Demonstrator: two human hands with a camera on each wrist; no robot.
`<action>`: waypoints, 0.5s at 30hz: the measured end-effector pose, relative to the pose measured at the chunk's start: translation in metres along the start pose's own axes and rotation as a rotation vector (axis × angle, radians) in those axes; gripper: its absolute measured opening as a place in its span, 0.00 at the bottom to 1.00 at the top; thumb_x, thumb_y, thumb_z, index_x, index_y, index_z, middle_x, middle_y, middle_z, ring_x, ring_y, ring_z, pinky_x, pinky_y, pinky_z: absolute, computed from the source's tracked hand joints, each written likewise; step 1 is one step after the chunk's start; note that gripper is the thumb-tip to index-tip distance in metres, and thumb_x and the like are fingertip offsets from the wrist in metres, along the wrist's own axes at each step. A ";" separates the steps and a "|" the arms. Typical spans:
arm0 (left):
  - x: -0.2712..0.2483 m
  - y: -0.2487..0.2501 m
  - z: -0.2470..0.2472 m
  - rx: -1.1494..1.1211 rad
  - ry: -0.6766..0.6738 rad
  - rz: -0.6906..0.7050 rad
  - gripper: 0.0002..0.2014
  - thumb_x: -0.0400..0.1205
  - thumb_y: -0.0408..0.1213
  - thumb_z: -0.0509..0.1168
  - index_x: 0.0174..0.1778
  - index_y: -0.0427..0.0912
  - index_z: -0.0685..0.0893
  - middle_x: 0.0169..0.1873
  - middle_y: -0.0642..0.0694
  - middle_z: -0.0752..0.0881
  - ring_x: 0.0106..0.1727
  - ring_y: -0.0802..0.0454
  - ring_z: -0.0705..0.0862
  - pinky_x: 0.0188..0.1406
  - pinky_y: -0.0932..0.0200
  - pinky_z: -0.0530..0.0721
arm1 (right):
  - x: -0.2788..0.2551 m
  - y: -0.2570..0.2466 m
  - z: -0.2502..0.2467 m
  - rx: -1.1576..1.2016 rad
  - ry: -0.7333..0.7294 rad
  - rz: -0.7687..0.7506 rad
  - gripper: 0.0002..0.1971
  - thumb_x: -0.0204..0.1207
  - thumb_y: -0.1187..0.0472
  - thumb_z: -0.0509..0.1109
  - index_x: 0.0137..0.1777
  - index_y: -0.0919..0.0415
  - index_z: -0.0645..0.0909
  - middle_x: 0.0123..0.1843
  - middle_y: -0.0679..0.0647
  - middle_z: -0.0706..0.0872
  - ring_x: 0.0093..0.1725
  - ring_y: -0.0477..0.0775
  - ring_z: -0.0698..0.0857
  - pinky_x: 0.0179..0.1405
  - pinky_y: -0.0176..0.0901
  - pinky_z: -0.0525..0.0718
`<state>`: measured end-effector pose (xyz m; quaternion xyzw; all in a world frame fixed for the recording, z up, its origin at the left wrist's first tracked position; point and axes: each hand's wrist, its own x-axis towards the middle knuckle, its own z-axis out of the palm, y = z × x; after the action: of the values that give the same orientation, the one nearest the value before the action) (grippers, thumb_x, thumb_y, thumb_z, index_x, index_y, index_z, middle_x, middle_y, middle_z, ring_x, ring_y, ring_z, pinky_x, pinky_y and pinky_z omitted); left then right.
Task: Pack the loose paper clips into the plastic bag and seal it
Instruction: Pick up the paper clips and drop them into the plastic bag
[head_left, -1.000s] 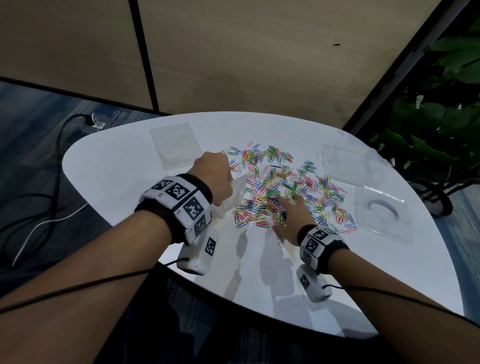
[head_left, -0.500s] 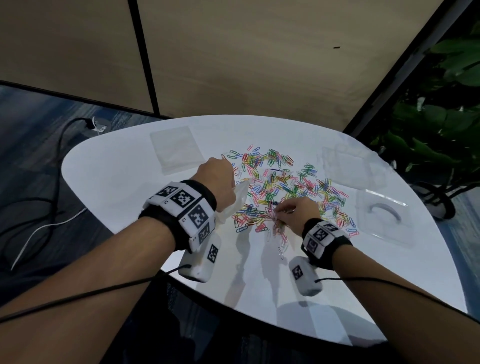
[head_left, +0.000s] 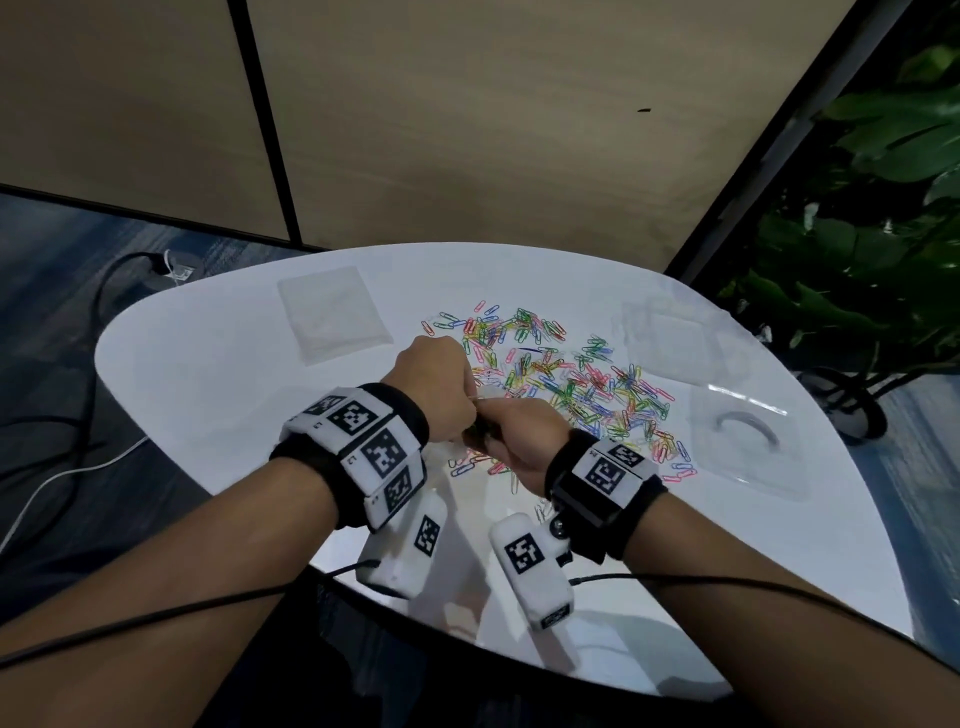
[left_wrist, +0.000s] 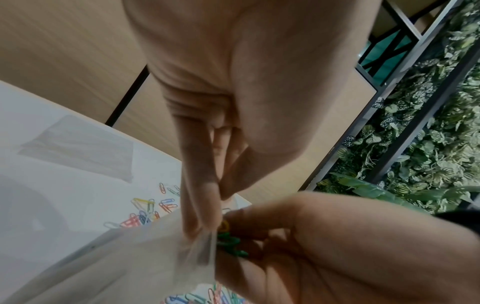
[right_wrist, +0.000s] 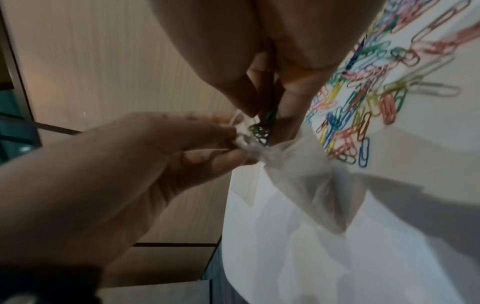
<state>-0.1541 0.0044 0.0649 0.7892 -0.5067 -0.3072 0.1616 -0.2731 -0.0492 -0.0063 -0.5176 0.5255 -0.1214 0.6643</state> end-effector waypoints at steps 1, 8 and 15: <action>0.000 0.001 0.001 0.005 -0.003 0.005 0.09 0.77 0.28 0.70 0.49 0.41 0.92 0.30 0.49 0.82 0.49 0.43 0.92 0.53 0.51 0.92 | -0.002 -0.001 0.003 0.002 0.001 -0.005 0.06 0.68 0.65 0.71 0.41 0.66 0.88 0.55 0.70 0.89 0.56 0.66 0.89 0.64 0.67 0.83; 0.001 0.008 0.006 -0.032 -0.018 0.019 0.11 0.76 0.25 0.68 0.47 0.41 0.93 0.30 0.49 0.85 0.47 0.44 0.93 0.53 0.49 0.93 | -0.015 -0.008 -0.011 -0.482 0.117 -0.252 0.08 0.70 0.64 0.73 0.45 0.55 0.92 0.37 0.51 0.91 0.35 0.51 0.89 0.34 0.37 0.87; 0.000 0.005 0.001 -0.025 0.005 -0.012 0.10 0.80 0.25 0.67 0.52 0.38 0.91 0.40 0.42 0.92 0.37 0.47 0.95 0.47 0.52 0.94 | -0.026 -0.019 -0.038 -0.407 0.041 -0.364 0.14 0.77 0.72 0.68 0.48 0.54 0.90 0.51 0.53 0.92 0.45 0.52 0.92 0.46 0.48 0.92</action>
<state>-0.1577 0.0022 0.0667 0.7908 -0.4977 -0.3126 0.1711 -0.3076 -0.0607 0.0272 -0.7238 0.4507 -0.1413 0.5031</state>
